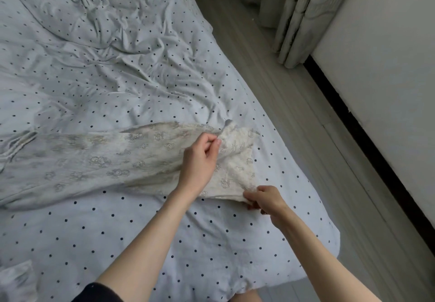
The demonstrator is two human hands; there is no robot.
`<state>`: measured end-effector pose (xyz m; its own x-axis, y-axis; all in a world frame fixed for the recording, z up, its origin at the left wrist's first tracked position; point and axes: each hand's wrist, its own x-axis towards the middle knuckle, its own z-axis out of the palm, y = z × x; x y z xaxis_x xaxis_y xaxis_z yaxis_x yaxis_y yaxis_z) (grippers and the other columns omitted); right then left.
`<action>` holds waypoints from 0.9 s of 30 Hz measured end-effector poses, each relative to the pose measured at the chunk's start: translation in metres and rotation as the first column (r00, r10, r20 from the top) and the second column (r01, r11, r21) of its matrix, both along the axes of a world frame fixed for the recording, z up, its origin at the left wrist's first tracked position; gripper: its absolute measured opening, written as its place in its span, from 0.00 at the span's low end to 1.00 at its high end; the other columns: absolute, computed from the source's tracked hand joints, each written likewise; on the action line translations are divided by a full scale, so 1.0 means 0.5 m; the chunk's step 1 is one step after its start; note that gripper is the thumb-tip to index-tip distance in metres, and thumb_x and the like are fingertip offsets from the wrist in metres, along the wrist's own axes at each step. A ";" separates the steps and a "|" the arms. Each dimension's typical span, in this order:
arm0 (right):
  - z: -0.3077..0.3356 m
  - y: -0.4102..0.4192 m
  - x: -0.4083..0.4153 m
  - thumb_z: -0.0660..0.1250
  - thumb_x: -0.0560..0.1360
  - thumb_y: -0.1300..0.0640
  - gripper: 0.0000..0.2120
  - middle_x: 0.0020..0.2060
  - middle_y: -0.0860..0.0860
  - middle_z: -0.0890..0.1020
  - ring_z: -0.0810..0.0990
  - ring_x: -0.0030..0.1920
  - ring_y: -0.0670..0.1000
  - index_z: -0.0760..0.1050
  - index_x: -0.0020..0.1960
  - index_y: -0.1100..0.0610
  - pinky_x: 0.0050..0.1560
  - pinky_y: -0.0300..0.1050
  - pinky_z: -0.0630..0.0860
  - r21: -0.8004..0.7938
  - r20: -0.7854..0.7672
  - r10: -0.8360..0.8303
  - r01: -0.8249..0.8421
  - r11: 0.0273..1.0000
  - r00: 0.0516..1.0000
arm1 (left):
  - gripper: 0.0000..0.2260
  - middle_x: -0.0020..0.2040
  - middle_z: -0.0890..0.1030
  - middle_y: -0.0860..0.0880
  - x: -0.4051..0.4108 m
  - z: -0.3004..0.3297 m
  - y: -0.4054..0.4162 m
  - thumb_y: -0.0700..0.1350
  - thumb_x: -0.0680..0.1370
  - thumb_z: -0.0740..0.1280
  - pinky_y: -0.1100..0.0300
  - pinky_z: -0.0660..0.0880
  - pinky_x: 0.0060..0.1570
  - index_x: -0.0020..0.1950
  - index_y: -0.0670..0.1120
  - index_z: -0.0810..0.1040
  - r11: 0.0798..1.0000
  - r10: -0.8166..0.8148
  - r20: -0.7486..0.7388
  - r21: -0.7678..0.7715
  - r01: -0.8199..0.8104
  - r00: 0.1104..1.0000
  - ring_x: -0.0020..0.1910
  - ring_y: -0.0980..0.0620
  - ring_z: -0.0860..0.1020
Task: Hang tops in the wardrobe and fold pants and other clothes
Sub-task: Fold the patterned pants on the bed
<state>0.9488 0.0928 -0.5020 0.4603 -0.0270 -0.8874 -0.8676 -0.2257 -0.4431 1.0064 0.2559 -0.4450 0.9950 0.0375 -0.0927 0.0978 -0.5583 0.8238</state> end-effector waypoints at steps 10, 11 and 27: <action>0.014 -0.043 -0.058 0.64 0.74 0.65 0.10 0.32 0.54 0.78 0.73 0.27 0.47 0.68 0.36 0.56 0.30 0.40 0.57 -0.006 -0.090 0.045 -0.046 0.999 0.995 | 0.11 0.56 0.79 0.41 -0.183 -0.101 -0.042 0.41 0.82 0.57 0.52 0.69 0.66 0.60 0.38 0.73 0.795 -0.480 -0.193 0.317 0.518 0.856 0.54 0.44 0.79; 0.015 -0.044 -0.072 0.61 0.73 0.66 0.09 0.32 0.54 0.78 0.72 0.28 0.48 0.71 0.37 0.57 0.31 0.40 0.58 0.000 -0.120 0.030 -0.030 1.000 0.992 | 0.14 0.66 0.74 0.42 -0.204 -0.111 -0.043 0.42 0.82 0.55 0.56 0.55 0.74 0.66 0.40 0.71 0.764 -0.489 -0.264 0.330 0.555 0.831 0.65 0.45 0.72; 0.029 0.125 -0.079 0.56 0.80 0.52 0.21 0.73 0.51 0.64 0.58 0.73 0.53 0.62 0.73 0.53 0.68 0.52 0.58 -0.697 0.333 0.715 -0.350 0.626 0.615 | 0.19 0.71 0.69 0.44 -0.271 -0.079 0.155 0.30 0.76 0.59 0.49 0.56 0.74 0.67 0.40 0.73 0.866 -0.296 -0.101 0.392 0.311 0.950 0.74 0.46 0.61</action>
<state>0.9093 0.1554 -0.4875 0.9194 0.0353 -0.3916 -0.1415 -0.8996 -0.4133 0.8707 0.3335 -0.4844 0.9595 -0.2242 -0.1705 -0.1044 -0.8452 0.5242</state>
